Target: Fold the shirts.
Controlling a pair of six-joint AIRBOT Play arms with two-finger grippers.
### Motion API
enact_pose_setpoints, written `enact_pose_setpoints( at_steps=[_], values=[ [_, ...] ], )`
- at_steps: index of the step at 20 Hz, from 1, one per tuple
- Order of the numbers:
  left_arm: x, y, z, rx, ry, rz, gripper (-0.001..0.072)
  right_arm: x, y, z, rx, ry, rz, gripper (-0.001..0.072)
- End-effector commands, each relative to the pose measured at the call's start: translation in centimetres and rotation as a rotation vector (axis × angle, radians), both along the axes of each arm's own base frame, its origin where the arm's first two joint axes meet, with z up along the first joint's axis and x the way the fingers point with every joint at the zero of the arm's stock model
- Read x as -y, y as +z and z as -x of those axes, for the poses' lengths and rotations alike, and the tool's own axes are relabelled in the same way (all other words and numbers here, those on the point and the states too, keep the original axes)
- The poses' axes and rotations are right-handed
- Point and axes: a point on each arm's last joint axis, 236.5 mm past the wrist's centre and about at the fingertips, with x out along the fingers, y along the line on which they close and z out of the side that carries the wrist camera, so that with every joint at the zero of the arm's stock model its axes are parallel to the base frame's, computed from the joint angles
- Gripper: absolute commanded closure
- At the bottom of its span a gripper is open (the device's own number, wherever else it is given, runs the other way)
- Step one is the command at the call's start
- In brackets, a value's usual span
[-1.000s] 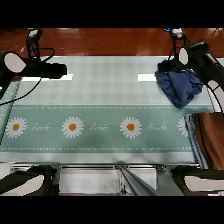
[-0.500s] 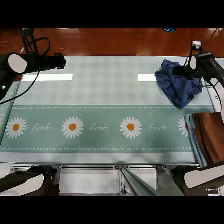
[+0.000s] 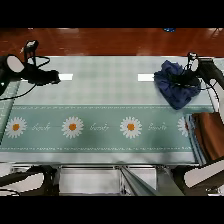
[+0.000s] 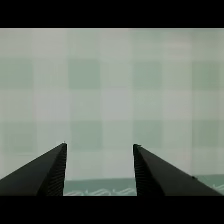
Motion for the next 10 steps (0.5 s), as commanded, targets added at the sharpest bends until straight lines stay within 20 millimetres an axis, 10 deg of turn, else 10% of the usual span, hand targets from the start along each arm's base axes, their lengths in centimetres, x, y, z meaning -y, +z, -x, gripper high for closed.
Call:
enact_pose_setpoints(
  at_steps=[1, 4, 10],
  values=[
    [-4.1, 0.3, 4.6, -0.168, 0.079, 0.023, 0.0200, -2.7, 6.6, -1.8, 0.140, 0.085, -0.044, 0.0690],
    [-6.4, 3.8, 6.0, -0.086, 0.170, 0.116, 0.0200, -4.9, 17.5, -3.3, 0.365, 0.157, -0.014, 0.0690],
    [-1.3, 8.8, 9.4, 0.167, 0.100, 0.311, 0.0200, -10.5, 38.5, 0.4, 0.781, 0.275, -0.015, 0.0691]
  ],
)
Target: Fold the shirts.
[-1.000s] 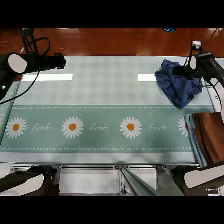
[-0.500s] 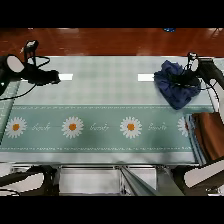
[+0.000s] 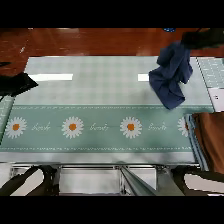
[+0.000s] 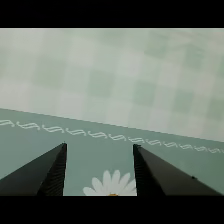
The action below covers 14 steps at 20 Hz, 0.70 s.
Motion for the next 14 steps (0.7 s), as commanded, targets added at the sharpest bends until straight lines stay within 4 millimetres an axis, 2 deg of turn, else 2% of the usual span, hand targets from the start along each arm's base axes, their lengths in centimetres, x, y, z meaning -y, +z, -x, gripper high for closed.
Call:
enact_pose_setpoints(
  at_steps=[1, 4, 6, 8, 11, 12, 14],
  values=[
    [3.0, 1.7, 2.9, 0.114, -0.044, 0.075, 0.0200, -3.4, 12.2, 3.9, 0.245, 0.083, -0.010, 0.0691],
    [3.8, 0.7, 5.4, 0.132, -0.050, 0.063, 0.0200, -6.2, 19.6, 7.7, 0.398, 0.160, -0.015, 0.0691],
    [4.2, 0.3, 6.0, 0.149, -0.043, 0.070, 0.0200, -8.4, 22.4, 10.1, 0.455, 0.223, -0.023, 0.0691],
    [5.2, 0.3, 6.2, 0.169, -0.072, 0.101, 0.0200, -11.0, 22.9, 12.1, 0.455, 0.294, -0.038, 0.0691],
    [6.6, 0.6, 6.1, 0.180, -0.100, 0.135, 0.0200, -16.3, 22.1, 14.2, 0.421, 0.432, -0.062, 0.0691],
    [7.1, 0.6, 6.1, 0.181, -0.114, 0.135, 0.0200, -18.0, 21.7, 14.8, 0.412, 0.476, -0.069, 0.0691],
    [7.4, 0.7, 6.0, 0.189, -0.125, 0.133, 0.0200, -21.8, 19.6, 15.9, 0.346, 0.566, -0.084, 0.0691]
  ],
)
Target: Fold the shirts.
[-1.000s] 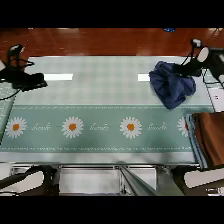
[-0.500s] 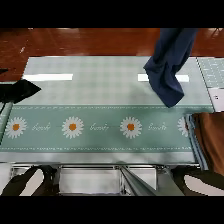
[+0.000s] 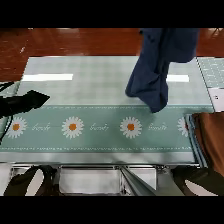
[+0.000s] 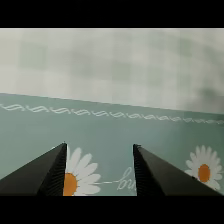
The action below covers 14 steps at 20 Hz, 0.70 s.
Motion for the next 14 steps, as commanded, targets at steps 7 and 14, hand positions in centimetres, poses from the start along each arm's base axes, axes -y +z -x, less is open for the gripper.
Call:
enact_pose_setpoints(
  at_steps=[7, 14],
  values=[
    [0.0, 0.5, -0.9, 0.064, -0.009, -0.033, 0.0200, -18.1, -18.7, 4.4, -0.440, 0.350, 0.060, 0.0691],
    [-0.1, 0.3, -0.9, 0.061, -0.009, -0.040, 0.0201, -22.1, -36.4, 3.5, -0.803, 0.256, 0.010, 0.0691]
  ],
)
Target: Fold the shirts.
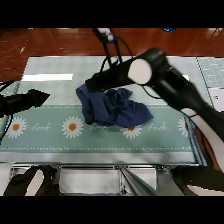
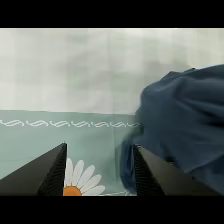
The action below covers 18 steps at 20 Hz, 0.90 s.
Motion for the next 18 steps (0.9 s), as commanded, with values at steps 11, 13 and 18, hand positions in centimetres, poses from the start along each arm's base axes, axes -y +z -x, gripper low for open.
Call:
enact_pose_setpoints(
  at_steps=[11, 13, 18],
  values=[
    [0.6, -3.3, 2.0, -0.178, -0.022, 0.024, 0.0201, 31.3, 1.6, -7.2, -0.038, -0.606, 0.310, 0.0306],
    [2.2, -6.7, 3.6, -0.350, -0.040, 0.130, 0.0200, 37.8, -1.0, -3.9, -0.120, -0.736, 0.355, 0.0306],
    [10.3, -13.6, 9.5, -0.624, -0.212, 0.400, 0.0200, 39.4, -10.2, 3.8, -0.302, -0.885, 0.140, 0.0306]
  ],
)
